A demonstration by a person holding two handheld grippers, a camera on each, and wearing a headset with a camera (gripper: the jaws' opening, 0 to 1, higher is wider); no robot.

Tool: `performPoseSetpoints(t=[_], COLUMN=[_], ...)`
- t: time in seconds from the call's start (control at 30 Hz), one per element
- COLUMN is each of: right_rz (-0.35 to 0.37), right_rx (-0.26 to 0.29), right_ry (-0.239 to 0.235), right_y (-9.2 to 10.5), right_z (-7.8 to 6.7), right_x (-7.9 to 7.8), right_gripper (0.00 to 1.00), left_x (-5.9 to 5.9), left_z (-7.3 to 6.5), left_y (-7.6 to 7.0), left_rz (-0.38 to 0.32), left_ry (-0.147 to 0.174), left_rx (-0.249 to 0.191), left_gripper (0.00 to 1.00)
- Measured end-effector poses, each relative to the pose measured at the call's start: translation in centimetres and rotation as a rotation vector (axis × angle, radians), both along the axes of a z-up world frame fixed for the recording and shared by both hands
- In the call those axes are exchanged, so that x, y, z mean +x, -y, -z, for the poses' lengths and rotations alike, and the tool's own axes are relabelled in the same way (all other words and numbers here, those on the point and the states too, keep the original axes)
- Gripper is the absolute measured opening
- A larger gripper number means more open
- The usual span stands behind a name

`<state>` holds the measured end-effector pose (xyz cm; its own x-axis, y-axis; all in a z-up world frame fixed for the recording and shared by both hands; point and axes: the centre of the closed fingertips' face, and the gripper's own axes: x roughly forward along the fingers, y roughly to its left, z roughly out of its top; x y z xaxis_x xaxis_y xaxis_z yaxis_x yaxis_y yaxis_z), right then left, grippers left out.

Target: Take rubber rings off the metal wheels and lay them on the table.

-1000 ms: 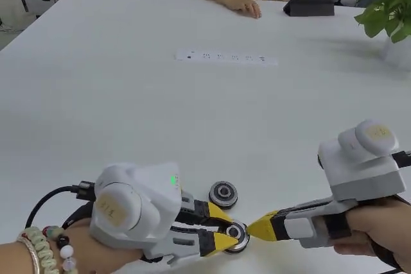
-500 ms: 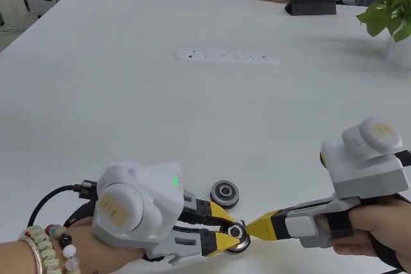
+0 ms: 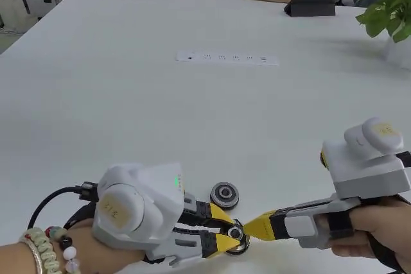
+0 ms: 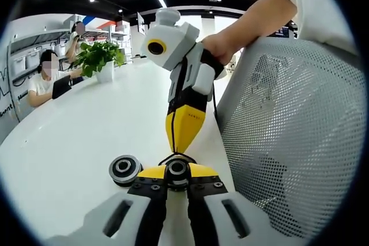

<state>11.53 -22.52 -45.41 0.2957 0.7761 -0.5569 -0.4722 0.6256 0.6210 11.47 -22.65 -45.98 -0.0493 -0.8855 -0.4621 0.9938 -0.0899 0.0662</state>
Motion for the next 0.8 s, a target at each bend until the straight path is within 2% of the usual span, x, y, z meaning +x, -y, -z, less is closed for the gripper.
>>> performPoseSetpoints(t=[0.3,0.37,0.43,0.53,0.6,0.67,0.8], right_rz=[0.01,0.011,0.008,-0.005,-0.005,-0.012,-0.013], right_rx=[0.021,0.041,0.102,0.032,0.01,-0.025,-0.043], right_ry=[-0.001,-0.004,-0.003,0.024,-0.002,-0.005,-0.005], right_y=[0.0,-0.2,-0.8,-0.2,-0.1,0.3,0.3], right_z=[-0.2,-0.4,-1.3,-0.5,0.2,0.8,0.9], right_x=[0.1,0.1,0.0,0.2,-0.1,-0.2,-0.2], right_gripper=[0.0,0.0,0.0,0.0,0.0,0.0,0.0], left_x=[0.0,0.0,0.0,0.1,0.1,0.1,0.1], left_z=[0.1,0.1,0.1,0.1,0.2,0.2,0.2], left_y=[0.0,0.0,0.0,0.0,-0.1,-0.1,0.0], left_rz=[0.001,0.001,-0.001,-0.005,-0.007,-0.011,-0.019], left_ry=[-0.002,-0.003,-0.003,-0.005,-0.006,-0.008,-0.012], left_rx=[-0.003,-0.004,-0.005,-0.007,-0.007,-0.006,-0.005], left_gripper=[0.07,0.07,0.07,0.07,0.07,0.07,0.07])
